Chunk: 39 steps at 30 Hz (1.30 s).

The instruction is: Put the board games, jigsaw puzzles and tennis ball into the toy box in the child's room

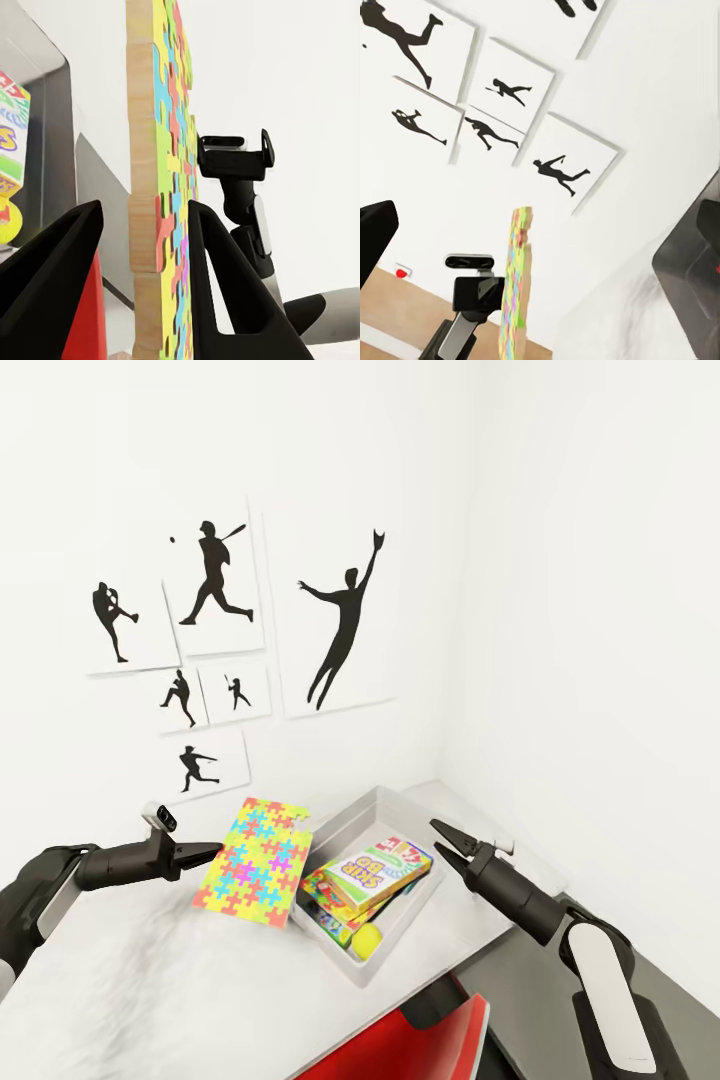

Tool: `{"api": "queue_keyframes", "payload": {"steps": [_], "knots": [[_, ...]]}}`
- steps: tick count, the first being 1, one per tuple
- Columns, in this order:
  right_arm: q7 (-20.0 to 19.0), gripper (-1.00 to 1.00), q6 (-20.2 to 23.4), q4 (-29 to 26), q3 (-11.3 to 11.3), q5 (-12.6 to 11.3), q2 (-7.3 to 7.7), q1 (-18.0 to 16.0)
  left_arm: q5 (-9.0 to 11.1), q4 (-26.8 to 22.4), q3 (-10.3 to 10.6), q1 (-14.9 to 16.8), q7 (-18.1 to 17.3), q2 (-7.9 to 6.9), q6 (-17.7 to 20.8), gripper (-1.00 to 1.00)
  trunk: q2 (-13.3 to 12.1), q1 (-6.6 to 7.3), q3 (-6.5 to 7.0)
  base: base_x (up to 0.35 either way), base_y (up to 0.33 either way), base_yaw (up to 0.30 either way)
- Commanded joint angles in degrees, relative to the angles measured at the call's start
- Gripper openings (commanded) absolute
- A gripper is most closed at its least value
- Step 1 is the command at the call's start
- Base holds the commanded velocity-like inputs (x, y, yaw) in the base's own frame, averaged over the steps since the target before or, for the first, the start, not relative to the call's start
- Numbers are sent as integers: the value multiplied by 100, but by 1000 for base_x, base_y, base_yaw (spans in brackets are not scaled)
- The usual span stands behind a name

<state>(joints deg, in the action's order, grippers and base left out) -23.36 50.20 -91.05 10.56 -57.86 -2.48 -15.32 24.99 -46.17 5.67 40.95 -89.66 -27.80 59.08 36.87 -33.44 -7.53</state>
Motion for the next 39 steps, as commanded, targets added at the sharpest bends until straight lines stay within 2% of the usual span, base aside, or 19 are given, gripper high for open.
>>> {"api": "queue_keyframes", "payload": {"steps": [1,17,39], "knots": [[-25,100,27,-1,16,15,-7,-7,5,3,21,8,-34,-7,60,-100,9,-3,-10,57,-23,0],[-11,100,1,55,16,18,-7,-7,5,3,21,9,-34,-7,59,-100,9,-3,-10,48,-84,0],[-11,100,8,61,16,25,-5,-7,5,3,22,9,-34,-7,59,-100,9,-3,-10,15,-4,0]]}}
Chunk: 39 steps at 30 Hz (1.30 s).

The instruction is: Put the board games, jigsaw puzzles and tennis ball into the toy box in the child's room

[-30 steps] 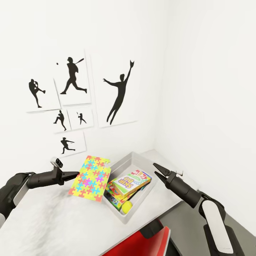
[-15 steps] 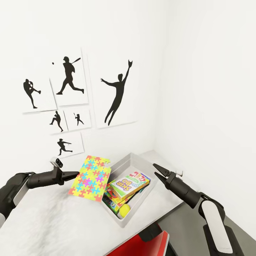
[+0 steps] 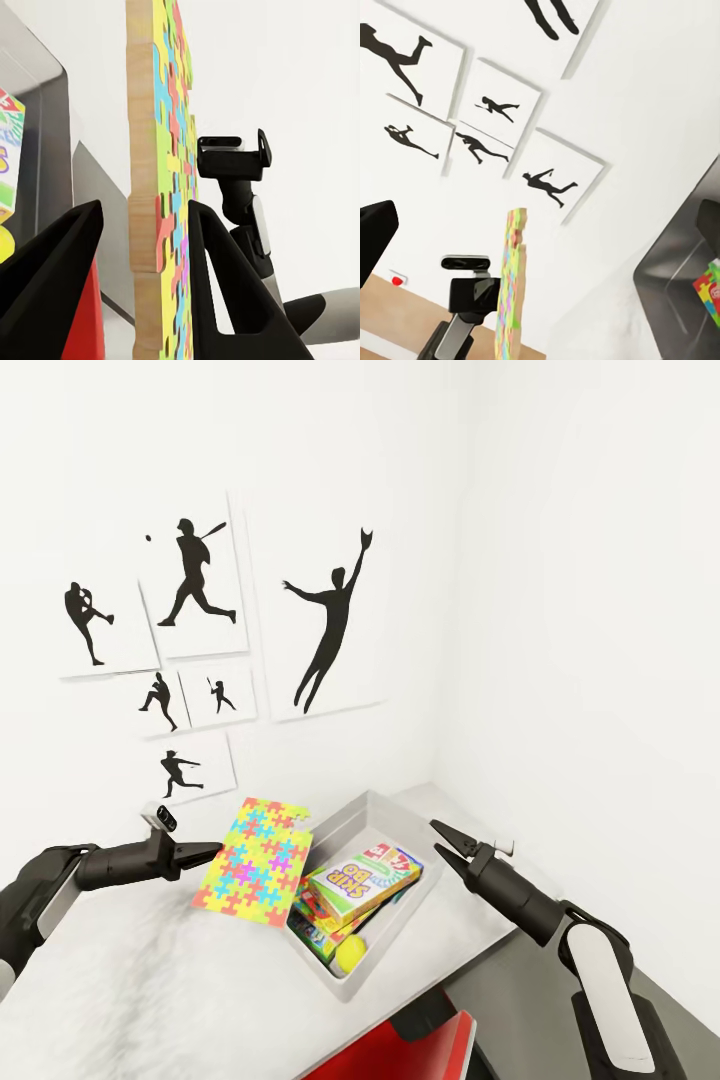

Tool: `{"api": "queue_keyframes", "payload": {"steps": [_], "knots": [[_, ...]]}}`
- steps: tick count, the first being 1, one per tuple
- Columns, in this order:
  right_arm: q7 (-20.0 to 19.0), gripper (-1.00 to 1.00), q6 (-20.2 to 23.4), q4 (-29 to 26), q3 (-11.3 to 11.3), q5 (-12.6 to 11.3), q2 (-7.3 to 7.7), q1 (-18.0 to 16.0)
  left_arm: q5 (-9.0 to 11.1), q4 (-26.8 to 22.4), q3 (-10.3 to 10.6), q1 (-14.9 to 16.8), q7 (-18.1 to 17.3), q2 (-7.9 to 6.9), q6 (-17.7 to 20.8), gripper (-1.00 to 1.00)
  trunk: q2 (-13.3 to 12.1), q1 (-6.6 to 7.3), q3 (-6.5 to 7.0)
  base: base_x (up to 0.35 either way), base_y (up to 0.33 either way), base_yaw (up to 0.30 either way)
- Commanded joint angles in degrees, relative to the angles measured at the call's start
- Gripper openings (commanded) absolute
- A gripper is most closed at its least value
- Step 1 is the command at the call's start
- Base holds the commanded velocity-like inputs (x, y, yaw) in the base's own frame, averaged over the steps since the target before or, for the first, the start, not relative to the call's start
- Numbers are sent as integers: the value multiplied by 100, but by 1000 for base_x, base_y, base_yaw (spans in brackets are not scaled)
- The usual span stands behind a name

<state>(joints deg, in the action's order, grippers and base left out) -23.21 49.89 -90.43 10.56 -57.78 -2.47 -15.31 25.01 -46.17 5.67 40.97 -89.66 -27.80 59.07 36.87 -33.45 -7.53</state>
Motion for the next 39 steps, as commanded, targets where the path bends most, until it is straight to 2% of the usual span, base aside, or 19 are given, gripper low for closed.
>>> {"api": "queue_keyframes", "payload": {"steps": [1,16,22,24,27,29,31,32,33,35,37,39], "knots": [[-42,100,39,-1,16,13,-7,-7,4,3,21,4,-34,-7,61,-100,9,-2,-10,0,0,0],[-29,100,38,5,16,19,-1,-7,1,3,25,4,-34,1,55,-100,9,-2,-10,0,0,0],[-23,100,39,-1,16,16,1,-7,-53,3,22,16,-34,53,33,-100,9,-2,-10,0,0,0],[-19,100,40,-1,18,17,3,-7,-70,5,38,41,-34,190,23,-100,9,-2,-10,0,0,0],[-10,100,45,-1,17,15,24,-11,-128,9,51,88,17,491,33,-100,9,-2,-10,0,0,0],[-14,100,47,-1,19,19,46,-10,-209,34,53,255,402,747,49,-100,9,-2,-10,0,0,0],[-24,100,63,-1,44,21,69,-12,-290,248,50,696,971,1054,68,-100,9,-2,-10,0,0,0],[-28,100,70,-1,49,21,74,-13,-313,387,51,844,1143,1159,70,-100,9,-2,-10,0,0,0],[-31,100,76,-1,55,21,77,-12,-336,604,56,1036,1354,1329,70,-100,9,-2,-10,0,0,0],[-30,100,83,-1,58,21,80,-14,-425,893,57,1325,1673,1507,57,-100,9,-2,-10,0,0,0],[-28,100,87,-1,59,20,82,-15,-611,1106,57,1546,1977,1634,46,-100,9,-2,-10,0,0,0],[-27,100,90,-1,59,21,84,-15,-919,1373,55,1827,2354,1821,37,-100,9,-2,-10,0,0,0]]}}
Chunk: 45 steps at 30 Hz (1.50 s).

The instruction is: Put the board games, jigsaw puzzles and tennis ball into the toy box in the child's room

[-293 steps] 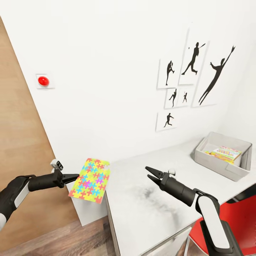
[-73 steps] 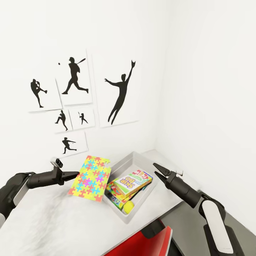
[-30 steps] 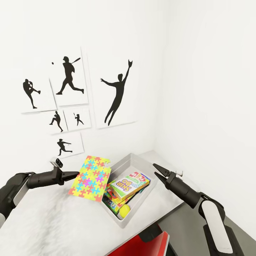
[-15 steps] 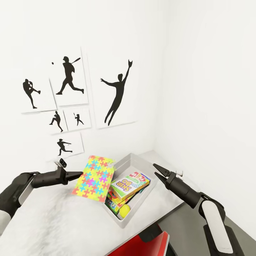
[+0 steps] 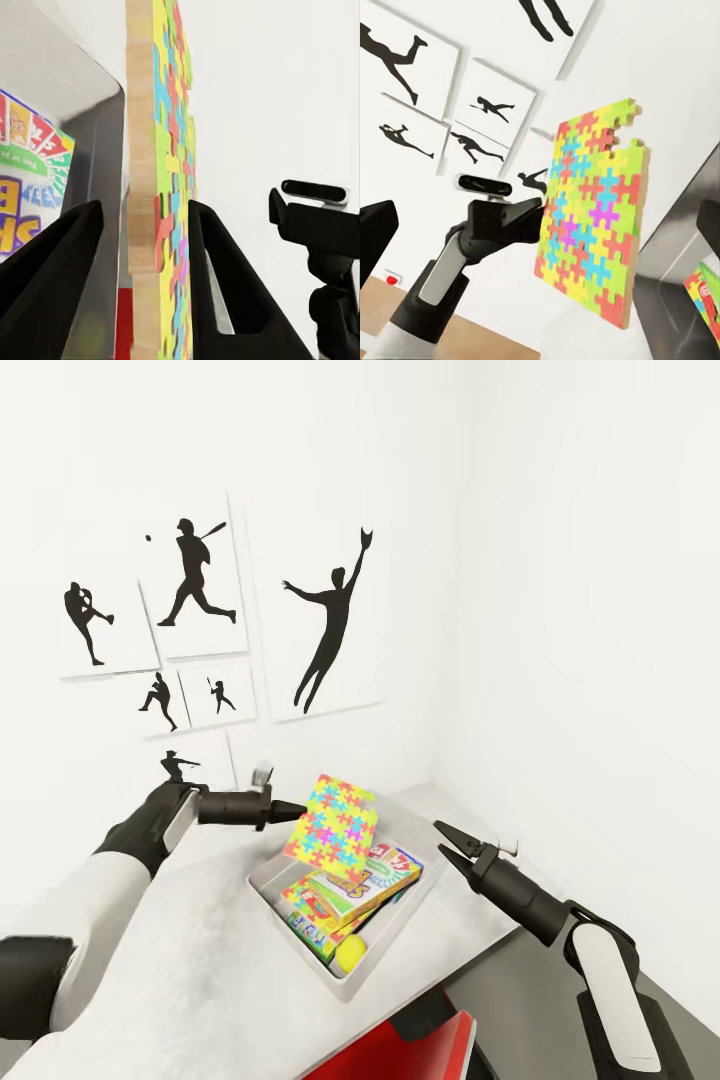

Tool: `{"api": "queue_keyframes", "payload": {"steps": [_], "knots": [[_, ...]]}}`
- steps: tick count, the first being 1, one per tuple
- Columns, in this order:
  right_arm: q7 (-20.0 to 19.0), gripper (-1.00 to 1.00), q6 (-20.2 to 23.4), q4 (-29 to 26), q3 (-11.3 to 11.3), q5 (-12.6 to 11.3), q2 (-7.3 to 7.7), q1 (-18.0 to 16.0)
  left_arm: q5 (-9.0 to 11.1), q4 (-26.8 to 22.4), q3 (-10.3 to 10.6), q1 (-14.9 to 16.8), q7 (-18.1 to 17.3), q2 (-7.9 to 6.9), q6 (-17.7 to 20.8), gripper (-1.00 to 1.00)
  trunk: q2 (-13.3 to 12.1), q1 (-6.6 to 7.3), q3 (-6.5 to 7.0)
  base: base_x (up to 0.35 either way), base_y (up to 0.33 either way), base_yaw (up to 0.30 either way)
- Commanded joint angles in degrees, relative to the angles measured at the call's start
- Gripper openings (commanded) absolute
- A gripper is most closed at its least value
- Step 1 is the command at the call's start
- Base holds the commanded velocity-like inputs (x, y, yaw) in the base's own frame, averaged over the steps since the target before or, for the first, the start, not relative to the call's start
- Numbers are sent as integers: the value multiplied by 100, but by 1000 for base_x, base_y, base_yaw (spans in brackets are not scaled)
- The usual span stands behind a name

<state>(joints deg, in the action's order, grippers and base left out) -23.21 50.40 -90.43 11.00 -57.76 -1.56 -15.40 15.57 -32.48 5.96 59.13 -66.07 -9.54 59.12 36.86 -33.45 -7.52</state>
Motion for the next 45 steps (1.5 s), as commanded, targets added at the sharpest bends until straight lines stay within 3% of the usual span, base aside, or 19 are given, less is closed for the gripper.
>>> {"api": "queue_keyframes", "payload": {"steps": [1,5,12,15,19,25,40,45], "knots": [[-26,100,39,-1,13,15,-7,-5,-107,110,27,137,136,90,24,-100,9,-2,-11,0,0,0],[-31,100,46,-7,13,13,-3,-7,-467,339,28,395,448,360,0,-100,9,-2,-11,0,0,0],[-47,100,101,-39,-25,12,-2,-7,-843,417,55,439,521,414,-184,-100,9,-2,-11,0,0,0],[-18,100,386,-51,-87,20,-13,-7,-984,483,67,436,523,417,-436,-100,9,-2,-11,0,0,0],[249,100,761,-60,-442,34,-3,-8,-1021,952,71,429,517,411,-1060,-100,9,-2,-11,0,0,0],[596,100,960,-54,-573,28,5,-23,-1039,1356,72,418,530,407,-1456,-100,9,-2,-11,0,0,0],[597,100,954,-55,-494,35,11,11,-1047,1402,72,407,526,413,-1533,-100,9,-2,-11,0,0,0],[578,100,959,-55,-226,27,13,11,-1047,1403,72,407,532,422,-1534,-100,9,-2,-11,0,0,0]]}}
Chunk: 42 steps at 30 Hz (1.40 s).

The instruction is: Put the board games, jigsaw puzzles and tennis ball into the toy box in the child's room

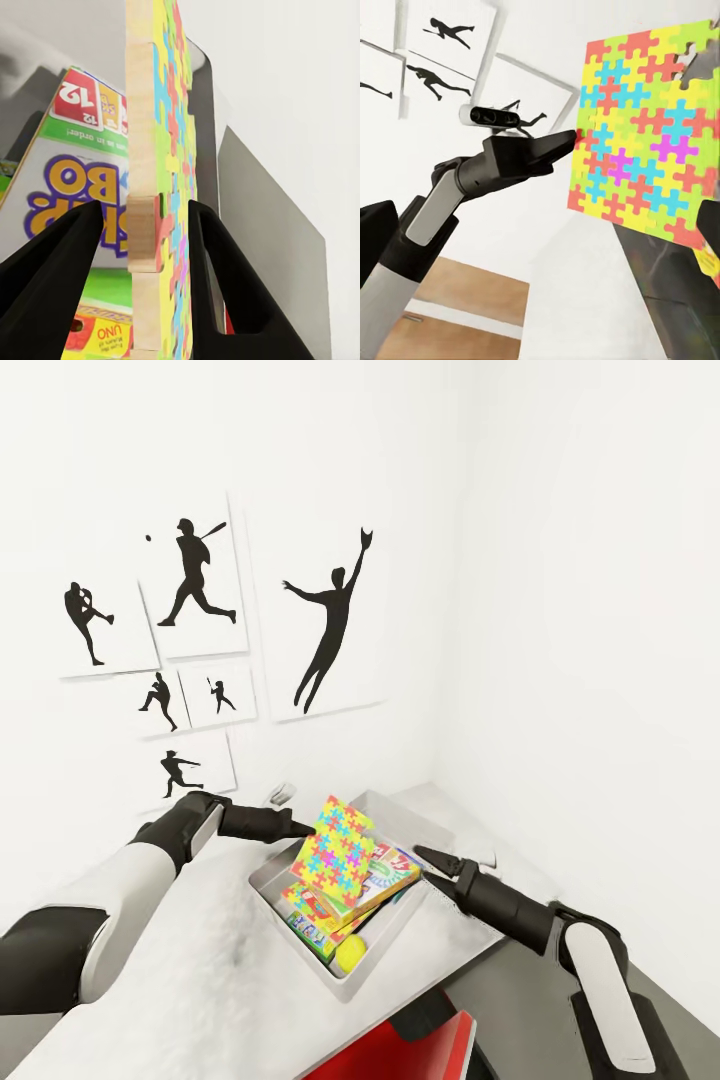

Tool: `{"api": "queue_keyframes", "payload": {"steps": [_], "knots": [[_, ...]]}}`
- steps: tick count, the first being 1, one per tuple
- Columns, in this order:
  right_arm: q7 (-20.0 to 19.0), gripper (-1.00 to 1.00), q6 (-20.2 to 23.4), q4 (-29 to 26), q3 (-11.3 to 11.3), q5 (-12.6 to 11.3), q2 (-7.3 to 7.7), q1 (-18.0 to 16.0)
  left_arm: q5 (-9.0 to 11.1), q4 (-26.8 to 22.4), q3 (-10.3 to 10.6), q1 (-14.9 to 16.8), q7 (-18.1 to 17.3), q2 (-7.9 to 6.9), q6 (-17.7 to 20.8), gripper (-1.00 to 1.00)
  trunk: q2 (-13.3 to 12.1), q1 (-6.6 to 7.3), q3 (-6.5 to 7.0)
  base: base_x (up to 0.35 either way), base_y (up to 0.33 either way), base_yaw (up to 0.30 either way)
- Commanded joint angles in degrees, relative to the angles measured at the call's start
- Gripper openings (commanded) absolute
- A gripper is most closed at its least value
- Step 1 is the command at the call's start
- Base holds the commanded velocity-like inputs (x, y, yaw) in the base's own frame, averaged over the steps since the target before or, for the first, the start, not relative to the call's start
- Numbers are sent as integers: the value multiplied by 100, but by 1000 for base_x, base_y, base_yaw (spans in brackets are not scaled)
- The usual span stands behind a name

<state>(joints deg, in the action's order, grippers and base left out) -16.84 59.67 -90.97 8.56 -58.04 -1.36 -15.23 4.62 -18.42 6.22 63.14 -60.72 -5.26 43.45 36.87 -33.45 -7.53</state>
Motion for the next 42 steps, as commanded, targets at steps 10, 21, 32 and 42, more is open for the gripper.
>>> {"api": "queue_keyframes", "payload": {"steps": [10,21,32,42], "knots": [[-372,100,33,0,309,54,-7,-8,40,-4,46,5,14,-1,32,-100,9,-2,-76,0,0,0],[-399,100,33,0,383,56,-9,-8,41,-4,45,-10,34,-1,32,-100,9,-2,-179,0,0,0],[-399,100,33,0,384,54,-10,-9,41,-4,185,-12,60,151,32,-100,9,-2,-283,0,0,0],[-399,100,33,0,384,53,-11,-14,39,-14,195,-13,68,157,20,-100,9,-2,-377,0,0,0]]}}
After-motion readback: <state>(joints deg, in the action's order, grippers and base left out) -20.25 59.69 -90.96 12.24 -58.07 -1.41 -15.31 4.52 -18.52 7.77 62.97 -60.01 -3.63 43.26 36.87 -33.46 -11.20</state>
